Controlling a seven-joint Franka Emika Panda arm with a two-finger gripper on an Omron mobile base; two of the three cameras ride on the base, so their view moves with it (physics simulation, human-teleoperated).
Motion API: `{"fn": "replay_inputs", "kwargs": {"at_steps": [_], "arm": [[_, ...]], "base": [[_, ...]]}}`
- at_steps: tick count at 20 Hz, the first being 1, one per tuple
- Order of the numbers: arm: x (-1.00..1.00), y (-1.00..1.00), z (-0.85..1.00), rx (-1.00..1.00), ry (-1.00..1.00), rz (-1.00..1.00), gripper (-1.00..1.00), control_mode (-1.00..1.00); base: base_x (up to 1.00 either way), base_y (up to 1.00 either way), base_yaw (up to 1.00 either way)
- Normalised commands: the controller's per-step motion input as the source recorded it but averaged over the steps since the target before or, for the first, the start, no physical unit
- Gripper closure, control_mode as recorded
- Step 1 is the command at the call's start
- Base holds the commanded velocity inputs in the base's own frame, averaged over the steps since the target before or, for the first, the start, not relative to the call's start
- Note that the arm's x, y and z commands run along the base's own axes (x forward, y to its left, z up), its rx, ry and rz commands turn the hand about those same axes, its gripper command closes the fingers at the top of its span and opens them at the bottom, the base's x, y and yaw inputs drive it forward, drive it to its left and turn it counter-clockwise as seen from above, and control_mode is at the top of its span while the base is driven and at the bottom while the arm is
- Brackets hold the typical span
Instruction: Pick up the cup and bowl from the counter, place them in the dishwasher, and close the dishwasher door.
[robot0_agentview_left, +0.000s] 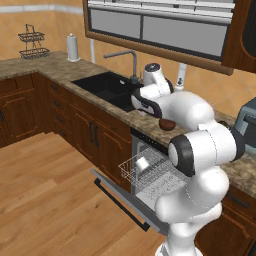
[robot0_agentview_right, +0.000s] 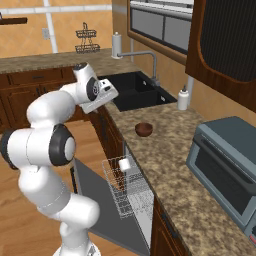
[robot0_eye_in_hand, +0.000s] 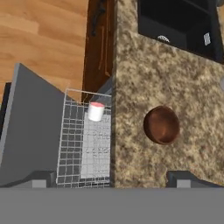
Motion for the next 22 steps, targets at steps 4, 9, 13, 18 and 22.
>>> {"fn": "replay_inputs", "kwargs": {"at_steps": [4,9,13,18,22], "arm": [[0.00,-0.35,-0.57,-0.04,0.20,-0.15,-1.00,-1.00],[0.00,-0.36,-0.50,-0.09,0.12,-0.11,-1.00,-1.00],[0.10,-0.41,-0.33,-0.05,0.05,-0.03,-1.00,-1.00],[0.06,-0.29,-0.34,0.00,0.00,0.00,-1.00,-1.00],[0.08,-0.18,-0.46,-0.01,0.00,0.00,-1.00,-1.00]], "base": [[0.00,0.00,0.00],[0.00,0.00,0.00],[0.00,0.00,0.00],[0.00,0.00,0.00],[0.00,0.00,0.00]]}}
